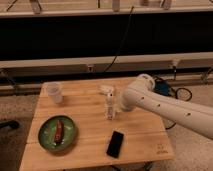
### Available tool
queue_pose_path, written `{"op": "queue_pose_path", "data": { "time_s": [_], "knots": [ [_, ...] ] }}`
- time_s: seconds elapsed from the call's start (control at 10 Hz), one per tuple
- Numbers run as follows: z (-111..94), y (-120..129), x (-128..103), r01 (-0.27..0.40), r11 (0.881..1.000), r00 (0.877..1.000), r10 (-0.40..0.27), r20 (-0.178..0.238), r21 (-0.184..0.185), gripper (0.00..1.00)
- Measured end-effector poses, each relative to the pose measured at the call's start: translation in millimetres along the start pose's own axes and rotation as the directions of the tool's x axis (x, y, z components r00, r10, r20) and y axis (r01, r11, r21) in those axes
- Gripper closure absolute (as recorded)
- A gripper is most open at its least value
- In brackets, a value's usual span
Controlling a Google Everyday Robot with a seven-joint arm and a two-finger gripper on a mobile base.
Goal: Knock the bottle over
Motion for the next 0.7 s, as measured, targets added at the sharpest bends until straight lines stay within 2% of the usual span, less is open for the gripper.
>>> {"op": "queue_pose_path", "data": {
  "time_s": [0.1, 0.7],
  "knots": [
    [13.9, -20.4, -14.8, 0.025, 1.0, 1.0, -0.025, 0.019, -0.013, 1.0],
    [30.0, -45.4, -52.3, 0.096, 0.995, 0.993, -0.095, 0.07, -0.018, 1.0]
  ]
}}
